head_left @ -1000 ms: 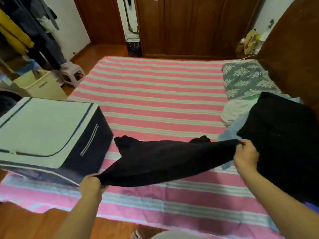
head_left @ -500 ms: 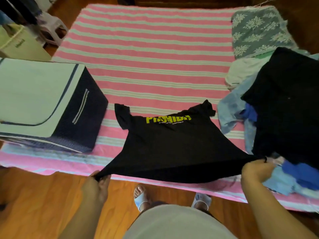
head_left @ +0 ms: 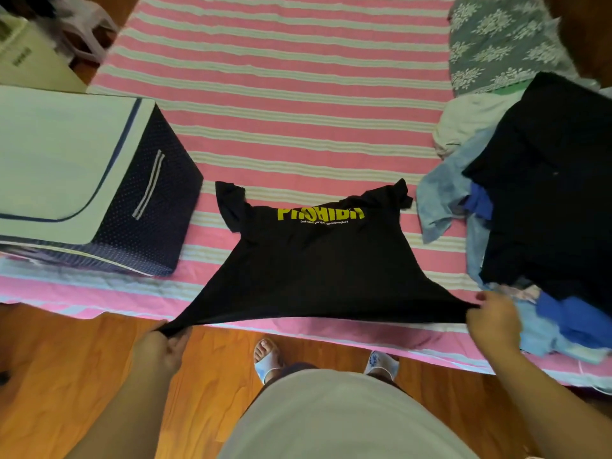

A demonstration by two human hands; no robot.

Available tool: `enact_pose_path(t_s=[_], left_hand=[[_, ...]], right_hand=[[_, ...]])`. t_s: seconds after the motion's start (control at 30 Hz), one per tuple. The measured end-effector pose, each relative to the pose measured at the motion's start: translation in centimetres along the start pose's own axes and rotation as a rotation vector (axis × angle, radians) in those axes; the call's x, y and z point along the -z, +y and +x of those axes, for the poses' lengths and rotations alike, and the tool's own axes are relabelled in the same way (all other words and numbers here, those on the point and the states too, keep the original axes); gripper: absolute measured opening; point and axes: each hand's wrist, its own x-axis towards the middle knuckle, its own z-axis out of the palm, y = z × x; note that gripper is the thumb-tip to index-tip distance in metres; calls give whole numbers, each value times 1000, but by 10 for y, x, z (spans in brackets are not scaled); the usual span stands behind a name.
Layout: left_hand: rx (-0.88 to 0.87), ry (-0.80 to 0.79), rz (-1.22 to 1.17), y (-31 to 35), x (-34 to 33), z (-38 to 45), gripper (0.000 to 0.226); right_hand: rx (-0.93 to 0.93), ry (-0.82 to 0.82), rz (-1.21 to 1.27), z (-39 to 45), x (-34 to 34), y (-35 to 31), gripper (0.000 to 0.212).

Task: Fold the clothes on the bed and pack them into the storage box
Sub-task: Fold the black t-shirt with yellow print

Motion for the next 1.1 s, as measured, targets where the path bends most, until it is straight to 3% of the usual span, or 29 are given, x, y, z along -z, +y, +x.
enact_pose_path(t_s=[0.1,0.17,0.23,0.4,0.5,0.6,0.73,0.83,0.9,1.0,1.1], left_hand=[[-100,-46,340,-3,11,-7,28],[-146,-135,588,-11,19,-12,32],[-91,-220,695,-17,31,-10,33],[-9,-194,747,-38,63,-11,29],[22,-91,541,-54,68,-7,23],[58,-2,504,-60,60,6,28],[225,-44,563,-37,10,2,32],[97,-142,526,22,-84,-31,28],[-18,-250,363,94,-168,-63,28],[-249,-525,86,204,-261,-149,29],[-413,-816,-183,292,-296,-272,31]], right_hand=[[-298,16,176,10,6,13,38],[-370,-103,492,8,2,15,54],[-414,-207,790,-1,-6,21,53],[-572,-411,912,-49,-18,59,39],[-781,-398,1039,-78,-32,84,28],[-999,-355,1037,-86,-42,83,25],[-1145,-649,1018,-59,-39,48,20],[-1070,-566,1145,11,-10,-14,24],[-788,-452,1270,60,45,-82,24],[-446,-332,1461,135,153,-171,28],[-321,-258,1825,176,265,-243,36]])
